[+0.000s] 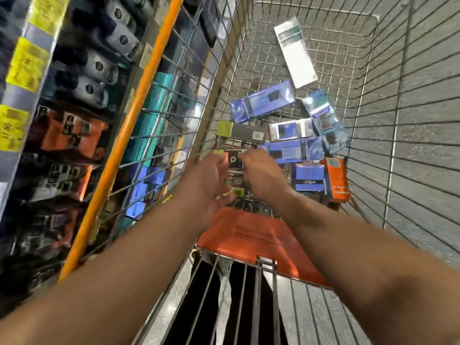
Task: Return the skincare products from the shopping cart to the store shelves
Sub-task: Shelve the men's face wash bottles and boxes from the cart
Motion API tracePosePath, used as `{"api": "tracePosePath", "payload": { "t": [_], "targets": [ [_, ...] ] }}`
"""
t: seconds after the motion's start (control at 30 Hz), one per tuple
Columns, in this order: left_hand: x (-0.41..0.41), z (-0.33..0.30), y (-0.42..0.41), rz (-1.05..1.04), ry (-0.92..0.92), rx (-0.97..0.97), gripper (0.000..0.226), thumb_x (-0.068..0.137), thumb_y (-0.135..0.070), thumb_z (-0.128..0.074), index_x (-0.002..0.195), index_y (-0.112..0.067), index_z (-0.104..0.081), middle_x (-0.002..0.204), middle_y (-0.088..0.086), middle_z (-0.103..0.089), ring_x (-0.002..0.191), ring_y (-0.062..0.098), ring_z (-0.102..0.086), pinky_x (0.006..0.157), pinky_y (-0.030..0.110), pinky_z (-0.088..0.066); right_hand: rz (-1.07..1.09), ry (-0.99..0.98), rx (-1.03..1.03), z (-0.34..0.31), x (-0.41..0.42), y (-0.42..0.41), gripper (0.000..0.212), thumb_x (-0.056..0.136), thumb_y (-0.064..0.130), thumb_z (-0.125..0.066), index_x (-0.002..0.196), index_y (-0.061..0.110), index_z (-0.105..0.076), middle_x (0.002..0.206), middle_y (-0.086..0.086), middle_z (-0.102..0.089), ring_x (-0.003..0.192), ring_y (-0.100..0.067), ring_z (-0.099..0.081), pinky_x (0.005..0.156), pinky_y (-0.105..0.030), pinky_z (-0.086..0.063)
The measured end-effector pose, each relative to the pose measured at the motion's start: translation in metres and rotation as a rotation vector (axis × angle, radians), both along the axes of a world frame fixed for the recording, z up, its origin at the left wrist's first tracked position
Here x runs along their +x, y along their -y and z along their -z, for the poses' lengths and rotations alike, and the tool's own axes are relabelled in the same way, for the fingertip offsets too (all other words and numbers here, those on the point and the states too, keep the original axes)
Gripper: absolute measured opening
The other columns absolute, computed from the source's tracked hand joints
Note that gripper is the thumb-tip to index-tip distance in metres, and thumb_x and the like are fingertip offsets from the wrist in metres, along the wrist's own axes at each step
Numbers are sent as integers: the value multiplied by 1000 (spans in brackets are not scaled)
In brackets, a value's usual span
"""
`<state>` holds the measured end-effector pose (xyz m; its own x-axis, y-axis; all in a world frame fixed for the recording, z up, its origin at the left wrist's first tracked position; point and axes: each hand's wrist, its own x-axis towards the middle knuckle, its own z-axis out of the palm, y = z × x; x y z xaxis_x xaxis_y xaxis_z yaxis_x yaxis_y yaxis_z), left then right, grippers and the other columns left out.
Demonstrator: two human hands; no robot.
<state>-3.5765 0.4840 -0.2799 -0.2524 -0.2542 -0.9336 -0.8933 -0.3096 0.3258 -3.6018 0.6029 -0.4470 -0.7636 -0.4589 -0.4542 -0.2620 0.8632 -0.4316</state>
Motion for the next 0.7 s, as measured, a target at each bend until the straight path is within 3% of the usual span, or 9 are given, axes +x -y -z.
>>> {"api": "tracePosePath", "payload": {
  "t": [0.1, 0.17, 0.23, 0.3, 0.47, 0.7],
  "targets": [
    [0, 7, 1, -38, 11, -21, 21, 101, -36, -54, 90, -21, -66, 95, -2, -62, 87, 21, -51, 81, 39, -50, -34, -85, 64, 17, -2, 6, 67, 83, -1, -66, 146, -8, -47, 147, -33, -48, 135, -50, -46, 113, -59, -39],
    [0, 12, 0, -44, 25, -16, 21, 100, -34, -53, 87, -22, -64, 92, -4, -61, 86, 21, -50, 80, 38, -48, -75, -75, 159, 18, -2, 12, 71, 94, 8, -54, 158, -2, -27, 160, -26, -33, 148, -45, -30, 119, -59, -27],
    [1, 14, 0, -41, 52, -10, 21, 101, -34, -51, 89, -23, -63, 94, -5, -62, 89, 21, -51, 80, 37, -48, -46, -48, 187, 17, -3, 18, 70, 98, 10, -46, 161, 2, -19, 162, -20, -31, 150, -39, -25, 116, -58, -26],
    [3, 15, 0, -36, 67, -12, 20, 101, -34, -51, 89, -22, -64, 92, -6, -63, 90, 21, -51, 76, 34, -48, -3, -29, 233, 19, -6, 26, 69, 98, 12, -47, 160, 3, -20, 157, -18, -36, 147, -37, -28, 114, -56, -28],
    [4, 13, 3, -23, 77, -5, 19, 101, -32, -54, 95, -20, -67, 104, -1, -65, 91, 23, -54, 69, 33, -47, 15, -47, 324, 26, -10, 36, 47, 95, 26, -60, 137, 7, -49, 133, -17, -53, 126, -36, -43, 108, -52, -32],
    [4, 11, 1, 27, 69, 17, 22, 103, -33, -51, 106, -19, -68, 124, 2, -67, 99, 24, -55, 85, 38, -49, 25, -16, 274, 22, -22, 26, 53, 96, 29, -66, 140, 13, -43, 140, -18, -52, 136, -38, -39, 111, -54, -30]
  ]
}}
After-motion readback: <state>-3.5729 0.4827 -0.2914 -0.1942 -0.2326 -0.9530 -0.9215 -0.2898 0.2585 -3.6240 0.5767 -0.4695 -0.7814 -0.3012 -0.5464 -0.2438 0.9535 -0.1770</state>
